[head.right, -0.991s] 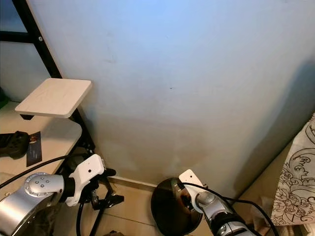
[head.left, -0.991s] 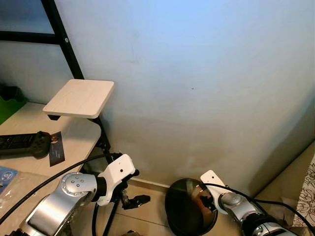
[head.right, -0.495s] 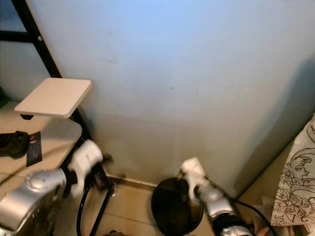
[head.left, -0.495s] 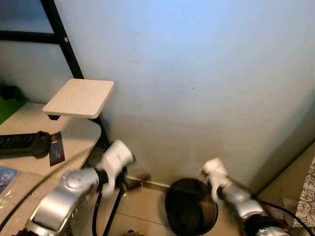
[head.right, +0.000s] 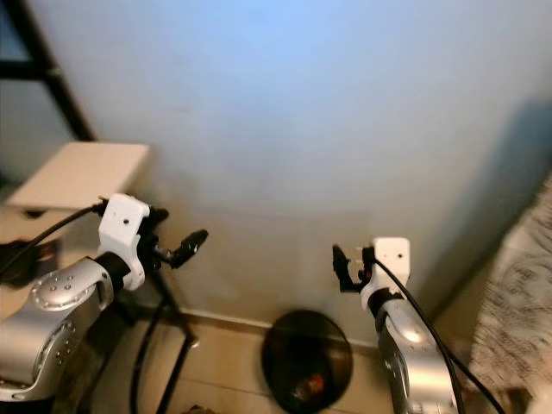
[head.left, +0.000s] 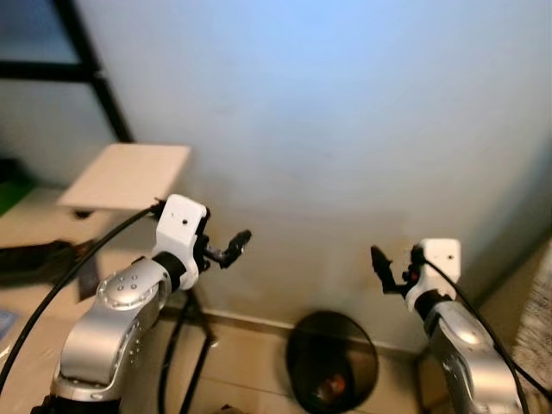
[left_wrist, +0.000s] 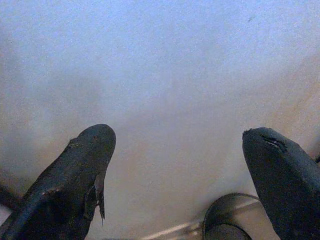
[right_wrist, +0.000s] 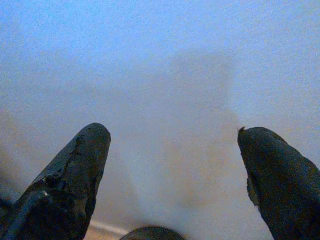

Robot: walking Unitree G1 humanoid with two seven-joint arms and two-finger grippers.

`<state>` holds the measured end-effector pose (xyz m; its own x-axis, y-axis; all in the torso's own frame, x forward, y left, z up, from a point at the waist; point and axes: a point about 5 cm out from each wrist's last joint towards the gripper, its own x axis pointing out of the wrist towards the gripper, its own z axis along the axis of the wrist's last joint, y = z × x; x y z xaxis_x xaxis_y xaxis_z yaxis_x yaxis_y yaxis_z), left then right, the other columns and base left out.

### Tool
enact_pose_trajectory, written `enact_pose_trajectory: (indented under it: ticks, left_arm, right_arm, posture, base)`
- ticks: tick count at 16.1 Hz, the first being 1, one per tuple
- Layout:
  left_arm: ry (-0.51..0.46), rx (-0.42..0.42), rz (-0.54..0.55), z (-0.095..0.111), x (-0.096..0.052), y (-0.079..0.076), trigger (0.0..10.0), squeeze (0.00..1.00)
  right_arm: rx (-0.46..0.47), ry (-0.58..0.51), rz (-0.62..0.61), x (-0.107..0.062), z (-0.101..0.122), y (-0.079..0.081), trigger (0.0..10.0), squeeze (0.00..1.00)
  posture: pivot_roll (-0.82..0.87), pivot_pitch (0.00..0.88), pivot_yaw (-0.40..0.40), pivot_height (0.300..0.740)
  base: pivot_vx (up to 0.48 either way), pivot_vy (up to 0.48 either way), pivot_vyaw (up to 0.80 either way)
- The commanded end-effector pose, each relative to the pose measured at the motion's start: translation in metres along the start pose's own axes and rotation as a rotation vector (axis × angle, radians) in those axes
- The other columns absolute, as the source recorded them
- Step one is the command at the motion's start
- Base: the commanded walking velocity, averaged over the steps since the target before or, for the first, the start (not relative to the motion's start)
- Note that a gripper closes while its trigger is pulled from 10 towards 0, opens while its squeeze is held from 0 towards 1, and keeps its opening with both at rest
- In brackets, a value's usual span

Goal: Clean up the room

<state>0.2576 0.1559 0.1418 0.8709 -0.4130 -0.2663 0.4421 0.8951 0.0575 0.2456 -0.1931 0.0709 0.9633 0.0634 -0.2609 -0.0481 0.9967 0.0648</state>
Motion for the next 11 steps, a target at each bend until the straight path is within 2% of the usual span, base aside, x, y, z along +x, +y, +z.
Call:
enact_pose_trajectory:
  ticks: [1, 2, 3, 6, 9, 11]
  left_arm:
    - [0.005, -0.001, 0.046, -0.001, 0.001, 0.000, 10.0, 0.00]
    - [0.029, -0.008, 0.089, -0.007, 0.002, 0.000, 10.0, 0.00]
    - [0.036, -0.011, 0.113, -0.009, 0.003, 0.000, 10.0, 0.00]
    - [0.038, -0.047, 0.142, -0.012, 0.003, 0.001, 10.0, 0.00]
    - [0.034, -0.002, 0.147, -0.013, 0.004, -0.003, 10.0, 0.00]
    - [0.032, -0.003, 0.150, -0.013, 0.003, -0.005, 10.0, 0.00]
  right_arm:
    - [0.033, 0.000, -0.028, -0.006, 0.002, 0.002, 10.0, 0.00]
    - [0.078, -0.004, -0.034, -0.013, 0.003, 0.007, 10.0, 0.00]
    - [0.086, -0.003, -0.030, -0.018, 0.004, 0.010, 10.0, 0.00]
    - [0.057, -0.001, -0.033, -0.027, 0.007, 0.014, 10.0, 0.00]
    - [0.031, 0.025, -0.047, -0.028, 0.008, 0.013, 10.0, 0.00]
    - [0.033, 0.025, -0.040, -0.028, 0.009, 0.014, 10.0, 0.00]
  posture:
    - [-0.03, 0.000, 0.093, 0.740]
    - [-0.03, 0.000, 0.091, 0.740]
    - [-0.03, 0.000, 0.089, 0.740]
    - [-0.02, 0.000, 0.084, 0.740]
    - [-0.01, 0.000, 0.069, 0.740]
    - [0.01, 0.000, 0.057, 0.740]
  base:
    - [0.000, 0.000, -0.78]
    - [0.000, 0.000, -0.78]
    - [0.000, 0.000, -0.79]
    - [0.000, 0.000, -0.79]
    - [0.000, 0.000, -0.79]
    - [0.000, 0.000, -0.78]
